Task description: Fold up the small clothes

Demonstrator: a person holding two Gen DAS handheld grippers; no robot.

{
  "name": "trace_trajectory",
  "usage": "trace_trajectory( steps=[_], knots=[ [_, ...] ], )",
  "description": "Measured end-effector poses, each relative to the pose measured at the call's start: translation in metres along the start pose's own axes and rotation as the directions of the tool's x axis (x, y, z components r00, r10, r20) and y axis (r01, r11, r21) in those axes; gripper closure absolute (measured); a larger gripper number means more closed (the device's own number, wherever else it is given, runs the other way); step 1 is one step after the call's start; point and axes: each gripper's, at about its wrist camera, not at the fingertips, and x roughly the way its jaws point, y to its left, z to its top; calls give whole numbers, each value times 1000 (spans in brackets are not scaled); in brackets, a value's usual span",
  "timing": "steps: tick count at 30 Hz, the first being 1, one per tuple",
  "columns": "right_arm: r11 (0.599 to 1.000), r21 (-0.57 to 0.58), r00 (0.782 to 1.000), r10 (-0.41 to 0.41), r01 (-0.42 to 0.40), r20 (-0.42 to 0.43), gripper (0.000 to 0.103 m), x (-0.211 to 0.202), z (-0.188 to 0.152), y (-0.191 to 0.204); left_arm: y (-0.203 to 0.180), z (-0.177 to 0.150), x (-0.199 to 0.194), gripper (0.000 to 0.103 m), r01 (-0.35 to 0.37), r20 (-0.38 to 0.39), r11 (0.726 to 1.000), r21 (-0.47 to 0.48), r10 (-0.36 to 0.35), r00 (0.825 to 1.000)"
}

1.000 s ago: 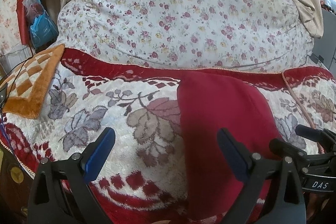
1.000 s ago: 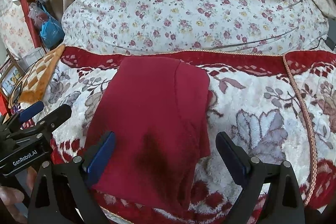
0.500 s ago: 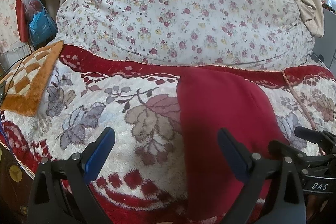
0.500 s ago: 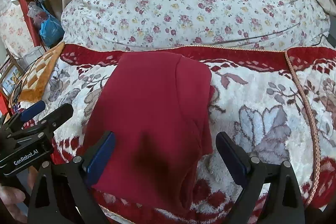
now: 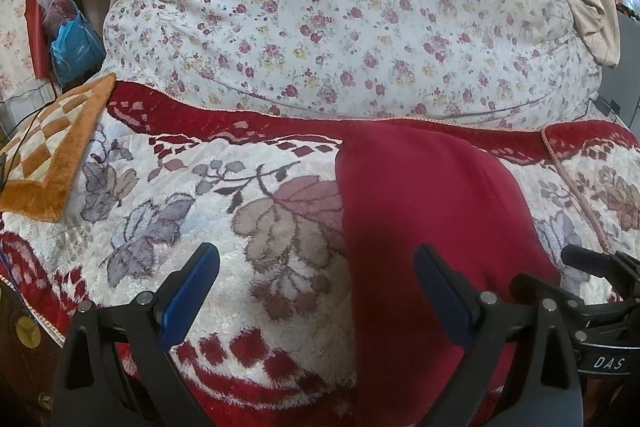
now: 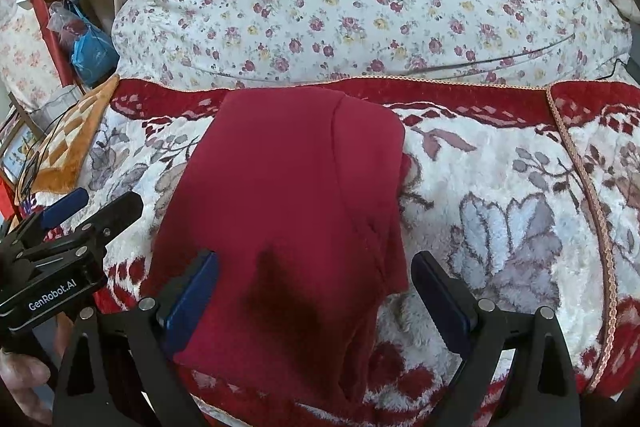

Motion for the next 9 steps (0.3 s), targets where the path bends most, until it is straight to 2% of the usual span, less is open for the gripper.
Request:
trace_trajectory(
  steps=[9],
  knots=[
    [1000, 5, 1000, -12, 12, 13, 5, -2, 6, -9, 1, 4, 12, 6, 23, -4, 1000, -3, -23, 1000]
  ],
)
